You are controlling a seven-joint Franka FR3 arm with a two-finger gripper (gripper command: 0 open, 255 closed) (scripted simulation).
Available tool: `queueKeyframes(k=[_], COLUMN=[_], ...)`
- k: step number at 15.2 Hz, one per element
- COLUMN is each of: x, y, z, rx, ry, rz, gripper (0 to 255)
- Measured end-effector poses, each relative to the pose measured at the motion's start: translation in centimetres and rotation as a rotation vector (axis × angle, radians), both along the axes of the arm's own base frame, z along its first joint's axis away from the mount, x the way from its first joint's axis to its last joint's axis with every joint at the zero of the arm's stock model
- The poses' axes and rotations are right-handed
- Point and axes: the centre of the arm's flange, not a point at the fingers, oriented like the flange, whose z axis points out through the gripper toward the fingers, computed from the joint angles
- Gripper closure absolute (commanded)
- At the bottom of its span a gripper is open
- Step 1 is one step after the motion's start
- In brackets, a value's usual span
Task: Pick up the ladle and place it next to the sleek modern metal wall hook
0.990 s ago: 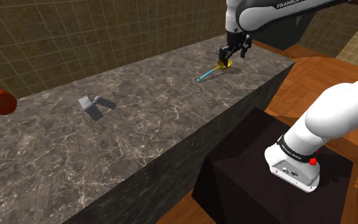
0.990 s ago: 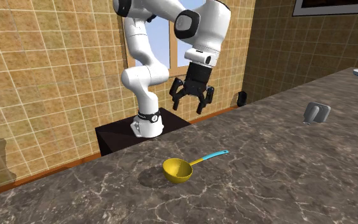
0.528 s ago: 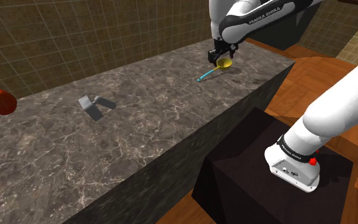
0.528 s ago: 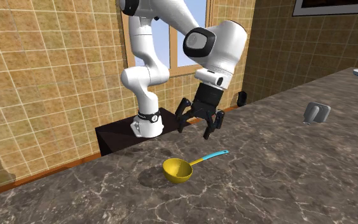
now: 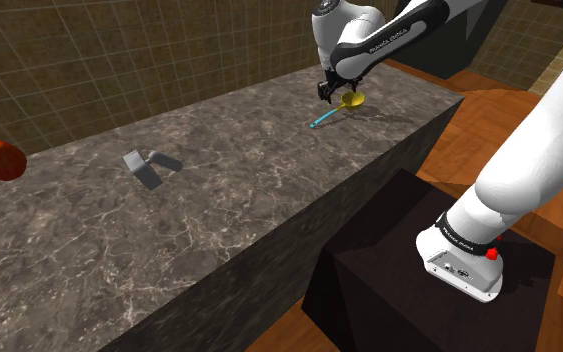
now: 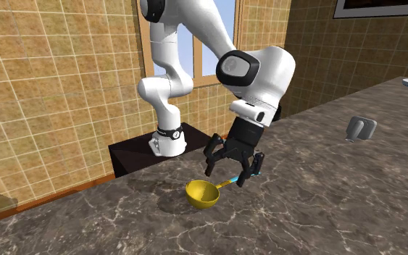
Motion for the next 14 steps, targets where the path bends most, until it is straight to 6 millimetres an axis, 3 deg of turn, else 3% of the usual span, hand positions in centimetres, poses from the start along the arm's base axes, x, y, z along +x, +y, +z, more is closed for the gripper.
queueKeyframes(k=[5,11,12,14], x=[0.2,0.1,0.1,0.1], y=[-1.5,-1.7,-1.7,-1.7], z=[-2.3,-2.7,-2.7,-2.7], rx=[-0.002,-0.002,-0.002,-0.002], ry=[-0.001,-0.001,-0.001,-0.001], rz=[-0.001,-0.001,-0.001,-0.001], gripper=[0,0,255,255])
